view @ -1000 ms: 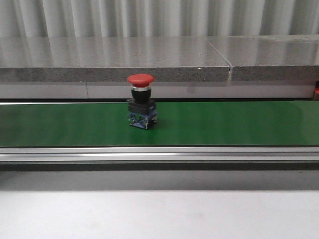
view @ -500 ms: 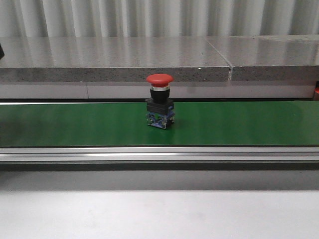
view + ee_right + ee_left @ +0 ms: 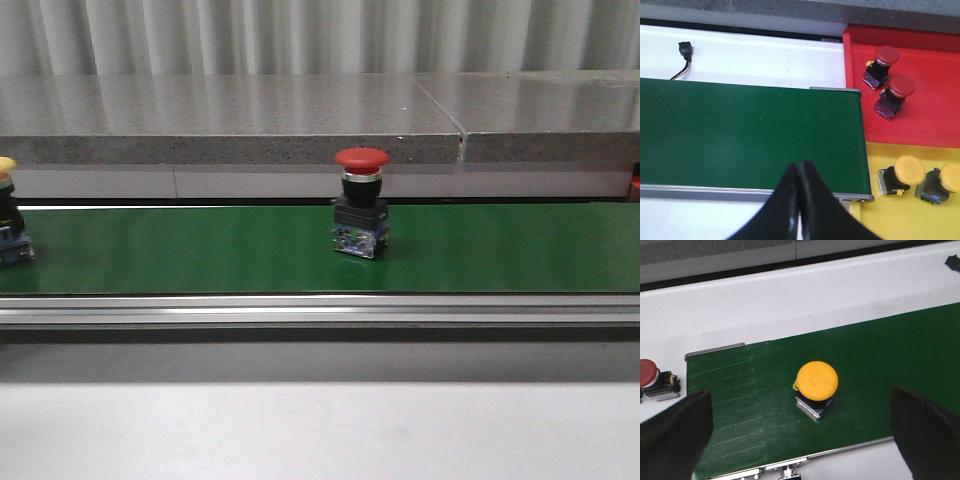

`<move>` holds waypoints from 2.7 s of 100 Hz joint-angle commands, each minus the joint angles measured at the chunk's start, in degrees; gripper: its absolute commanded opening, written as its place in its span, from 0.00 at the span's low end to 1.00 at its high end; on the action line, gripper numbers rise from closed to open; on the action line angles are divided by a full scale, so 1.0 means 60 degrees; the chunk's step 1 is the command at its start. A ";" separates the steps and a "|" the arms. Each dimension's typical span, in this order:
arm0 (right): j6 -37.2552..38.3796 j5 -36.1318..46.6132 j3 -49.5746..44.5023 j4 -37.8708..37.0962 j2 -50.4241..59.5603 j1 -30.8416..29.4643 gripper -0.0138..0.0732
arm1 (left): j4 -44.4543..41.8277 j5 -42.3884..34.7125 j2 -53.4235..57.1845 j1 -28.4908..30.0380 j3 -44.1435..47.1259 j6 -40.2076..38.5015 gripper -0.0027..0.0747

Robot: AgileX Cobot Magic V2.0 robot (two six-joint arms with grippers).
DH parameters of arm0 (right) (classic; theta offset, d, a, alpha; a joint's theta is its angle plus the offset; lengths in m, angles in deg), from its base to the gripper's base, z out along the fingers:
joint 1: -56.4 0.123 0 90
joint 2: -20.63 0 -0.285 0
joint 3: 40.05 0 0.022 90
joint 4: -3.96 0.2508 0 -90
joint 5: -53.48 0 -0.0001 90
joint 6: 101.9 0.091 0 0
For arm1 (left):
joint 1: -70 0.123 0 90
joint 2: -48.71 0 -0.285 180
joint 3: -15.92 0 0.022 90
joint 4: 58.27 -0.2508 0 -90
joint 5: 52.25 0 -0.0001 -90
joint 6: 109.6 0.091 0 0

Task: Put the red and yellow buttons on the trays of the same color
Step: 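Lower the yellow button onto the belt and open the left gripper, then grasp the red button at the belt's end with the right gripper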

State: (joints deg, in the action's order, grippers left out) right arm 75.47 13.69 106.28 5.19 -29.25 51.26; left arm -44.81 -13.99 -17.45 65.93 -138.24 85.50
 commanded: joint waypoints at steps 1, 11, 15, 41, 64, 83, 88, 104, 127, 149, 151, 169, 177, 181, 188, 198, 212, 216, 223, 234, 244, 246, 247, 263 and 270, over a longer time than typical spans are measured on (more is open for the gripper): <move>-0.0054 0.0567 0.0250 -0.0065 0.0044 0.0006 0.08 | 0.0216 -0.1088 0.0965 -0.0065 0.0317 -0.0206 0.90; -0.0054 0.0567 0.0250 -0.0065 0.0044 0.0006 0.08 | 0.0216 -0.1554 0.1834 -0.0065 0.1045 -0.0374 0.90; -0.0054 0.0567 0.0250 -0.0065 0.0044 0.0006 0.08 | 0.0216 -0.1667 0.2218 -0.0065 0.1263 -0.0409 0.90; -0.0054 0.0567 0.0250 -0.0065 0.0044 0.0006 0.08 | 0.0216 -0.1778 0.4286 -0.0065 0.2483 -0.0432 0.90; -0.0054 0.0605 0.0250 -0.0065 0.0044 0.0006 0.08 | 0.0216 -0.1827 0.5248 -0.0065 0.3123 -0.0432 0.63; -0.0054 0.0718 0.0250 -0.0065 0.0044 0.0006 0.08 | 0.0216 -0.1826 0.5267 -0.0065 0.3306 -0.0432 0.18; -0.0054 0.0768 0.0250 -0.0065 0.0044 0.0006 0.08 | 0.0216 -0.1826 0.5267 -0.0065 0.3303 -0.0432 0.07; -0.0054 0.0790 0.0250 -0.0065 0.0044 0.0006 0.08 | 0.0199 -0.1826 0.5267 -0.0065 0.3303 -0.0432 0.01; -0.0054 0.0337 0.0250 -0.0065 0.0032 0.0006 0.42 | 0.0199 -0.1808 0.5267 -0.0065 0.3303 -0.0432 0.01; -0.0054 -0.0194 0.0250 0.0102 0.0032 0.0006 0.90 | 0.0199 -0.1808 0.5267 -0.0065 0.3303 -0.0432 0.01; -0.0054 -0.0194 0.0250 0.0141 0.0032 0.0006 0.89 | 0.0199 -0.1808 0.5267 -0.0065 0.3303 -0.0432 0.01; -0.0602 -0.0177 0.0268 0.0680 -0.0514 0.0064 0.89 | 0.0199 -0.1808 0.5267 -0.0065 0.3303 -0.0432 0.01; -0.1084 -0.0169 0.0268 0.1055 -0.1045 0.0325 0.89 | 0.0199 -0.1808 0.5267 -0.0065 0.3303 -0.0432 0.01; -0.1271 -0.0096 0.0268 0.1206 -0.1372 0.0530 0.89 | 0.0199 -0.1808 0.5267 -0.0065 0.3303 -0.0432 0.01; -0.1386 0.0126 0.0268 0.1344 -0.1937 0.0909 0.89 | 0.0199 -0.1808 0.5267 -0.0065 0.3303 -0.0432 0.01; -0.1386 0.0541 0.0303 0.1344 -0.2749 0.1388 0.89 | 0.0199 -0.1808 0.5267 -0.0065 0.3303 -0.0432 0.01; -0.1386 0.0591 0.0845 0.1344 -0.3964 0.1925 0.89 | 0.0199 -0.1808 0.5267 -0.0065 0.3303 -0.0432 0.01; -0.1386 0.0600 0.1047 0.1344 -0.4310 0.2065 0.89 | 0.0199 -0.1808 0.5267 -0.0065 0.3303 -0.0432 0.01; -0.1386 0.0656 0.1455 0.1344 -0.4878 0.2200 0.89 | 0.0199 -0.1808 0.5267 -0.0065 0.3303 -0.0432 0.01; -0.1386 0.0698 0.2088 0.1344 -0.5753 0.2255 0.89 | 0.0199 -0.1808 0.5267 -0.0065 0.3303 -0.0432 0.01; -0.1386 0.0702 0.2633 0.1344 -0.6458 0.2255 0.89 | 0.0199 -0.1808 0.5267 -0.0065 0.3303 -0.0432 0.01; -0.1386 0.0702 0.2745 0.1344 -0.6598 0.2255 0.89 | 0.0199 -0.1808 0.5267 -0.0065 0.3303 -0.0432 0.01; -0.1386 0.0688 0.2817 0.1335 -0.6642 0.2255 0.89 | 0.0199 -0.1808 0.5267 -0.0065 0.3303 -0.0432 0.01; -0.1386 0.0511 0.3408 0.1327 -0.7478 0.2255 0.81 | 0.0199 -0.1808 0.5267 -0.0065 0.3303 -0.0432 0.01; -0.1377 0.0255 0.3593 0.1320 -0.7674 0.2255 0.67 | 0.0199 -0.1808 0.5267 -0.0065 0.3303 -0.0432 0.01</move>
State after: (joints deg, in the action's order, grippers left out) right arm 67.79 14.96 124.77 12.80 -75.85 64.93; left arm -44.58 -20.63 14.36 65.93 -116.87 83.54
